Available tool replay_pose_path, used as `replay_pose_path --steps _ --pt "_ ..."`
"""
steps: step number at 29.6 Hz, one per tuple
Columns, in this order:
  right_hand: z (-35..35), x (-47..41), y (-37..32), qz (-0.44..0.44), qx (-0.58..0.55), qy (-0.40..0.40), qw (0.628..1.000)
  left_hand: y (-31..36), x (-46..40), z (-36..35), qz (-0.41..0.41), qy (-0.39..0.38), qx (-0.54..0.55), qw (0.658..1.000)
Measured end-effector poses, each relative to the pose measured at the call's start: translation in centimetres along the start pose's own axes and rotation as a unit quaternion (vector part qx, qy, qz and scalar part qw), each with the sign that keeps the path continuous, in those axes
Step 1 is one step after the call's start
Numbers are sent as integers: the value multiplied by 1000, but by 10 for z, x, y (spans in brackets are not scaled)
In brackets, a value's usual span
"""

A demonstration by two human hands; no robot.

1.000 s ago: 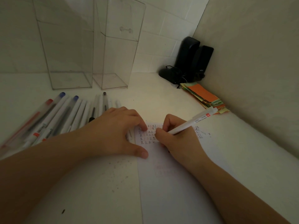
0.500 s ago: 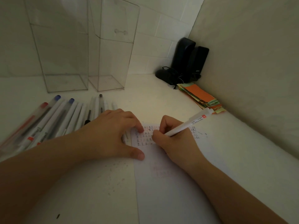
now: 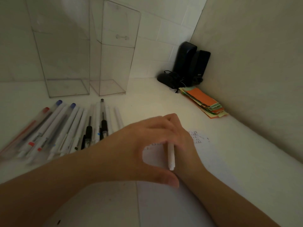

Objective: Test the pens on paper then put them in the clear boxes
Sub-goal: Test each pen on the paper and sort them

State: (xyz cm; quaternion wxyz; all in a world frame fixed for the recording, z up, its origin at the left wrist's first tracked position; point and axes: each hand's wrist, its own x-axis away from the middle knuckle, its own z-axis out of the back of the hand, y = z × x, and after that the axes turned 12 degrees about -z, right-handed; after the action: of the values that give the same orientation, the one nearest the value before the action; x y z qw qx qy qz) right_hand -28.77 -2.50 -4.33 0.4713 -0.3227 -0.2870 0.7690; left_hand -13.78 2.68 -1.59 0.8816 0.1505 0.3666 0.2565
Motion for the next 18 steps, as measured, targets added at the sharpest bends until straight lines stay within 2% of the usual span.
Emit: replay_pose_path --steps 3,11,15,18 --pt "3 3 -4 10 53 8 998 -1 3 -2 20 3 37 999" --pt "4 3 -6 25 38 -9 999 2 3 4 29 -8 45 999" --pt "3 -2 -2 -1 21 24 999 -13 11 15 67 21 -42 997" --pt "5 -5 2 -46 -16 47 998 -28 20 19 146 -21 -144 979"
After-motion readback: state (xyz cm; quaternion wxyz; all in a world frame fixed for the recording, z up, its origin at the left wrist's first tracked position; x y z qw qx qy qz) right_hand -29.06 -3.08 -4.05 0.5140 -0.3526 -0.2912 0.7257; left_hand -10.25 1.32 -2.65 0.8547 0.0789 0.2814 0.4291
